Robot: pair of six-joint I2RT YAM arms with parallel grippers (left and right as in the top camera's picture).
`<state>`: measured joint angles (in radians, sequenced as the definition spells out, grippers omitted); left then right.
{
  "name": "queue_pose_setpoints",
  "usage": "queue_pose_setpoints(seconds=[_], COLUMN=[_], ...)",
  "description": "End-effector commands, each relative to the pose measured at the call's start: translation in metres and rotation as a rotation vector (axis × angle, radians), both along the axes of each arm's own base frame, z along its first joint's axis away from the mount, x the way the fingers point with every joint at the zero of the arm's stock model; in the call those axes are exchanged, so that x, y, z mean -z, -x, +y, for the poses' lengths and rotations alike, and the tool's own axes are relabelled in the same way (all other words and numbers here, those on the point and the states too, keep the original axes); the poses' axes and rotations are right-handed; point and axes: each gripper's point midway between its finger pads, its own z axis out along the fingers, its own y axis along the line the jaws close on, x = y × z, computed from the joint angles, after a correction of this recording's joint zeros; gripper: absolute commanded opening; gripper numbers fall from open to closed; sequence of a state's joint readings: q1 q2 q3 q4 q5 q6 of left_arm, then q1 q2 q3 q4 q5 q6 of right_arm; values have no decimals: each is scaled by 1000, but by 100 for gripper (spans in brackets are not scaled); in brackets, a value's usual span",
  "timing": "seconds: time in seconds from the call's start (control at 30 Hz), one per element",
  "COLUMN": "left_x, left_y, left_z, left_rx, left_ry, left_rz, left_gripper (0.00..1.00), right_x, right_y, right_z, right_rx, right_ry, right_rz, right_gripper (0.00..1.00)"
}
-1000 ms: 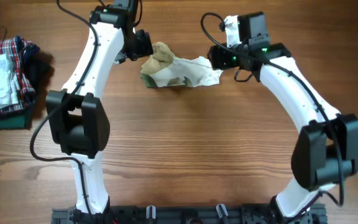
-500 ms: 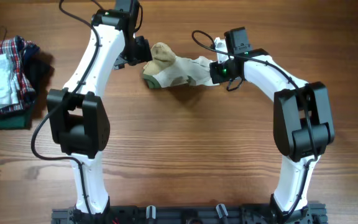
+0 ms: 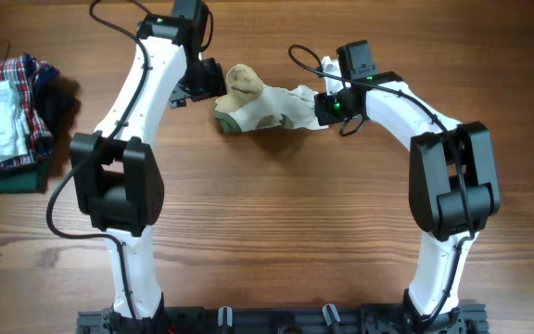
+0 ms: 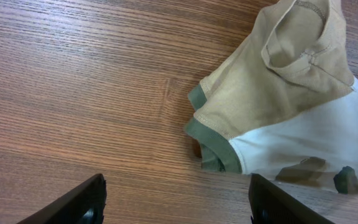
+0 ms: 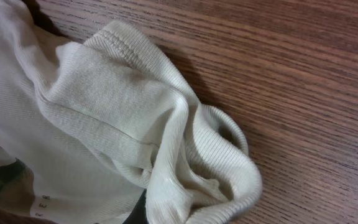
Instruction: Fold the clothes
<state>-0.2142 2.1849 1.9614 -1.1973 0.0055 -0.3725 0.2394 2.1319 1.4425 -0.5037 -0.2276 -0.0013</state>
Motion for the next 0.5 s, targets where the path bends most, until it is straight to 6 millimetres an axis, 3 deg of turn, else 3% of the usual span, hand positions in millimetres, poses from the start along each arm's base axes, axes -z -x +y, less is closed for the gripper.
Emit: queue_pose_setpoints(seconds=[0.0,0.07,0.23,0.37,0.47], left_x=[7,6,6,6,5], left_y=[4,4,6,7,5], left_z=[-5,-5,-12,-41,-51], left_rx=[12,12,26,85,104], left_ry=[8,8,8,28,34], left_rz=[21,20,21,-1,-21], left_gripper=[74,74,74,74,74], right_x=[22,23,31,33,32], right_y=[10,12,21,27,31], right_z=[-12,-13,-58,-79,-91], right_rx=[22,23,148,190,209], right_ry=[42,47,225,229,241], right_rz=[64,69,121,169,189], right_gripper=[4,4,4,4,4])
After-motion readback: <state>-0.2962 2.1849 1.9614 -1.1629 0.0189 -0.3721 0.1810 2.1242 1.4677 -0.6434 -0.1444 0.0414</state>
